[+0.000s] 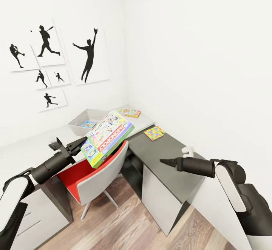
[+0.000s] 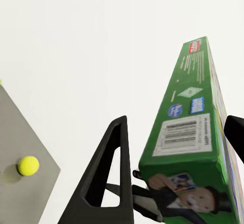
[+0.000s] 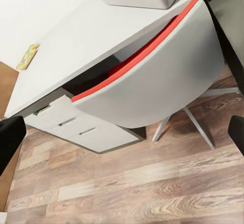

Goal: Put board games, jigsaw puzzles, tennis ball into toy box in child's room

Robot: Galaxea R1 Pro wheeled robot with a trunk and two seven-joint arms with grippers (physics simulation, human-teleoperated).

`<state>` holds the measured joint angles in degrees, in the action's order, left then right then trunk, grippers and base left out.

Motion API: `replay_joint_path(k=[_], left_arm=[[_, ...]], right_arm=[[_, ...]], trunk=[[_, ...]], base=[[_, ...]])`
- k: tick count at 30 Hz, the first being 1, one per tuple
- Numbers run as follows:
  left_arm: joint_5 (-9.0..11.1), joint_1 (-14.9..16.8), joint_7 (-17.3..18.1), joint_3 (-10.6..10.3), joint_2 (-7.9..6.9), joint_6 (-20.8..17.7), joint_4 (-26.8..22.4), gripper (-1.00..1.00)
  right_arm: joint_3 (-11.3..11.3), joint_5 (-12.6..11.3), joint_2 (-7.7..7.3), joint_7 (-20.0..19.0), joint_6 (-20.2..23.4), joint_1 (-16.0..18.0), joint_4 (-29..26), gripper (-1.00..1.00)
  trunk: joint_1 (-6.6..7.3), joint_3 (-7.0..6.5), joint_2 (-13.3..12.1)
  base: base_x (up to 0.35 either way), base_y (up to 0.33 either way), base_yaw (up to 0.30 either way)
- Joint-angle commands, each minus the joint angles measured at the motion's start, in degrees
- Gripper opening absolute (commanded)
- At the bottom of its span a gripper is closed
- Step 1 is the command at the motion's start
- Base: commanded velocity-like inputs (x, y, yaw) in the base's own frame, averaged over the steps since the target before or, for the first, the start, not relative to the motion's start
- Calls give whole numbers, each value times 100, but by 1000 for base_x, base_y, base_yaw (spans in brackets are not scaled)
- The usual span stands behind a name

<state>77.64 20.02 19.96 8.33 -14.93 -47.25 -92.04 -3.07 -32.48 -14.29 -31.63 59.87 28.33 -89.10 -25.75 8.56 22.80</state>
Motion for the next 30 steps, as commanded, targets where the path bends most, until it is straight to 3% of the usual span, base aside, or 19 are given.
replay_joint_path(k=[1,11,24,30], left_arm=[[7,6,11,6,0,-34,1,-100],[-38,-19,-32,27,-1,28,2,-100],[-90,-98,-96,174,7,47,2,-100],[-92,-172,-240,407,23,48,2,-100]], right_arm=[[-1,40,-3,-43,13,6,-2,100],[41,40,-3,-40,13,6,-2,100],[59,40,1,-40,13,6,-2,100],[60,40,5,-37,13,6,-2,100]], trunk=[[-3,12,12],[-3,12,12],[-3,12,12],[-3,12,12]], base=[[0,0,53],[83,0,19],[283,-11,2],[336,-95,0]])
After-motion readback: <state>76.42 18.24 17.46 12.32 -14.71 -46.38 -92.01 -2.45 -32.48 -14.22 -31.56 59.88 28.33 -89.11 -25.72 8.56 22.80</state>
